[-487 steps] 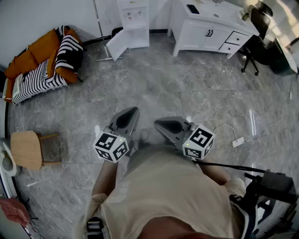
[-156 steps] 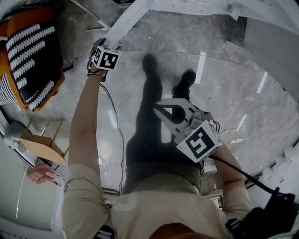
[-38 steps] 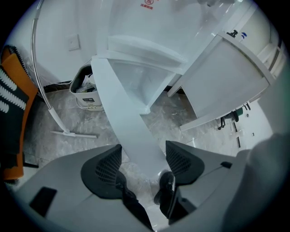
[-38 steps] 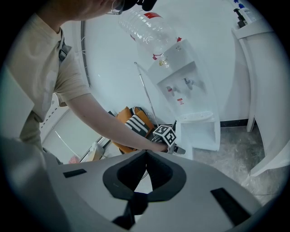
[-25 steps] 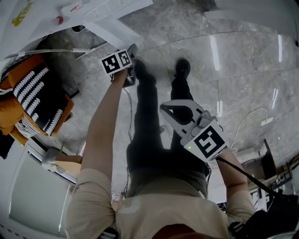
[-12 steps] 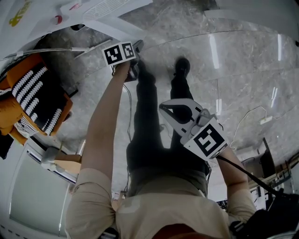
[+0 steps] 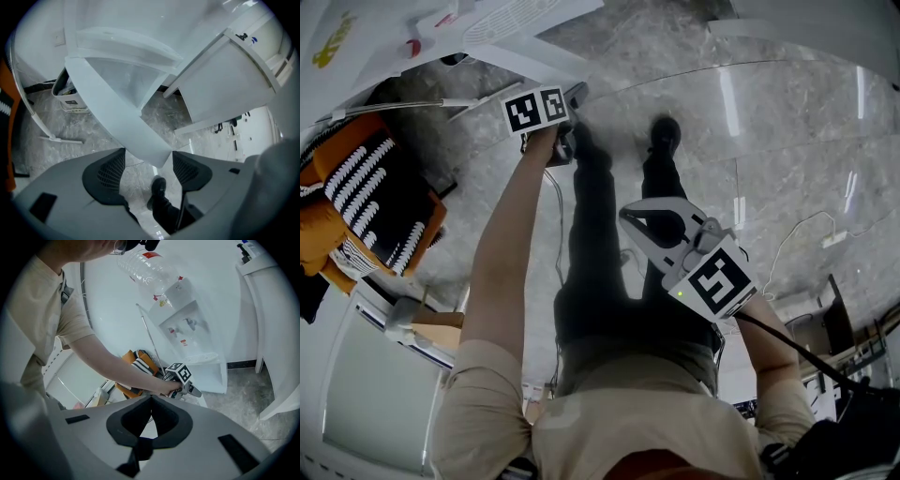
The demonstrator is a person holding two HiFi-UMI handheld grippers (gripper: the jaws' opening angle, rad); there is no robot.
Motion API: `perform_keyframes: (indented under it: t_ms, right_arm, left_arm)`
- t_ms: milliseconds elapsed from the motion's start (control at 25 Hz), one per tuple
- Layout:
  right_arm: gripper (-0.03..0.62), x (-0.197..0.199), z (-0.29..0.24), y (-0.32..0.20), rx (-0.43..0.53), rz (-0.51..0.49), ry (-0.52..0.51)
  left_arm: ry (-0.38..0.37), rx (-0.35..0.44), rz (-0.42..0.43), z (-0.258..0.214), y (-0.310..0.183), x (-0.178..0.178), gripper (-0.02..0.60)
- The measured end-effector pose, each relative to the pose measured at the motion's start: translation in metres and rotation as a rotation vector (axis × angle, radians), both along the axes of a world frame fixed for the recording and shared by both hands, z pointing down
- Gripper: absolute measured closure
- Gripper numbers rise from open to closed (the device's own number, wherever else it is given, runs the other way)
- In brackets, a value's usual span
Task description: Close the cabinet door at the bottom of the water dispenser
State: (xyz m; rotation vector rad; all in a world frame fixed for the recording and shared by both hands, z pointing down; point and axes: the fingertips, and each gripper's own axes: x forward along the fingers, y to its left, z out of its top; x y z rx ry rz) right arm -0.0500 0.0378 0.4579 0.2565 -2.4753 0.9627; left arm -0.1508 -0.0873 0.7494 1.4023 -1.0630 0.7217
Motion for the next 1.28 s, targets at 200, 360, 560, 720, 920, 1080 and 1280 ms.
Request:
perform_keyframes:
  t_ms: [200,360,560,720,920,1080,1280]
  right_arm:
    - [0.580,-0.001,0.002,-0.002,-0.006,-0.002,0.003]
    - [0.580,-0.004,0.004,-0.005,-0.004,-0.009,0.004]
    - [0.580,-0.007,0.005,-0.006,-0.011,-0.018,0.007]
    - [0.580,-0.011,0.008,-0.009,-0.012,-0.017,0.006]
    - [0.580,-0.012,0.003,-0.015,-0.043,0.001,-0.041]
    - [0.580,-0.010,0.009,-0.020,-0.025,-0.012,-0.001]
    - [0.580,-0.007,0.011,-0.024,-0.027,-0.011,0.009]
  left_arm:
    - [-0.041,0.031,0.165,-0.001,-0.003,0.008,0.295]
    - [-0.035,0.044,0.167,-0.002,-0.008,0.010,0.295]
    - [-0.041,0.064,0.215,-0.002,-0.010,0.015,0.295]
    - [-0.047,0.080,0.249,-0.002,-0.014,0.016,0.295]
    - [-0.061,0.102,0.304,-0.002,-0.017,0.021,0.295]
    - [-0.086,0.117,0.361,0.001,-0.021,0.021,0.295]
    - [-0.086,0.130,0.385,0.001,-0.028,0.027,0.295]
